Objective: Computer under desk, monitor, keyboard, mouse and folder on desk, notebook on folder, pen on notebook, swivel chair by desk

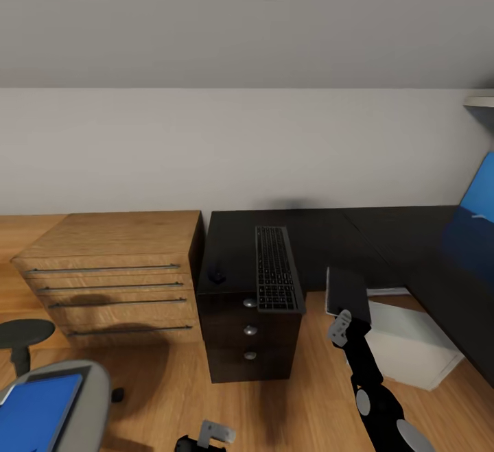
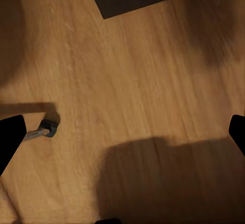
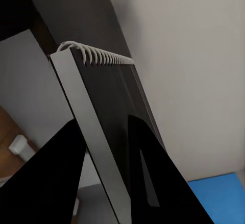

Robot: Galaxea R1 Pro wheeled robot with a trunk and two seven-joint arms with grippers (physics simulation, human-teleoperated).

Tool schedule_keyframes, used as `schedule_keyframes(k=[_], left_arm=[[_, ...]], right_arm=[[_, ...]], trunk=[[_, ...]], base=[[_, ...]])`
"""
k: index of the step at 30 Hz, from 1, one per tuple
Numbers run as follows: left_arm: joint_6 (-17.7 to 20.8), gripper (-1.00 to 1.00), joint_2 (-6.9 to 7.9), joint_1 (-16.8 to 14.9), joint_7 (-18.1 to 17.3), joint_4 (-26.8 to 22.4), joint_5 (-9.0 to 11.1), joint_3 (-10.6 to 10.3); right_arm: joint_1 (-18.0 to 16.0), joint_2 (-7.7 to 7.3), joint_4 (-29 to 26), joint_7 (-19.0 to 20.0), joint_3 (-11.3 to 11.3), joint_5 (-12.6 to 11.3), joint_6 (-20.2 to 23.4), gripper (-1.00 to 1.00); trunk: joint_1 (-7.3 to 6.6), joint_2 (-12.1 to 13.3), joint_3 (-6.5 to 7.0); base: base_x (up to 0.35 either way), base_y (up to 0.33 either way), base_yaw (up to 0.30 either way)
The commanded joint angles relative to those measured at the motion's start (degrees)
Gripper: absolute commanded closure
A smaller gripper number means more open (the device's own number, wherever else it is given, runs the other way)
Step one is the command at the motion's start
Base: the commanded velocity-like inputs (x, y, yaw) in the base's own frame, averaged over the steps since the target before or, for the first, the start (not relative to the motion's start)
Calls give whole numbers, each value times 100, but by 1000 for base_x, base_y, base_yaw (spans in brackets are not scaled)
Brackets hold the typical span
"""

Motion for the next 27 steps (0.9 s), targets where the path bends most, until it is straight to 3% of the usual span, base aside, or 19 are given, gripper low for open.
schedule_keyframes(k=[1, 7, 27], left_arm=[[24, -100, -14, -9, 10, 50, 11, -37], [24, -100, -98, -9, -105, 254, 12, -37], [28, -100, -118, -9, -122, 421, 29, -37]], right_arm=[[-4, 4, 4, -19, -17, 51, -17, 100], [-4, 4, 6, -10, -12, 64, 14, 100], [-4, -6, 13, -4, -17, 87, 119, 100]], trunk=[[2, -3, -5], [2, -3, -5], [2, -3, -5]], base=[[157, 0, 0], [58, 0, 0], [127, -16, 0]])
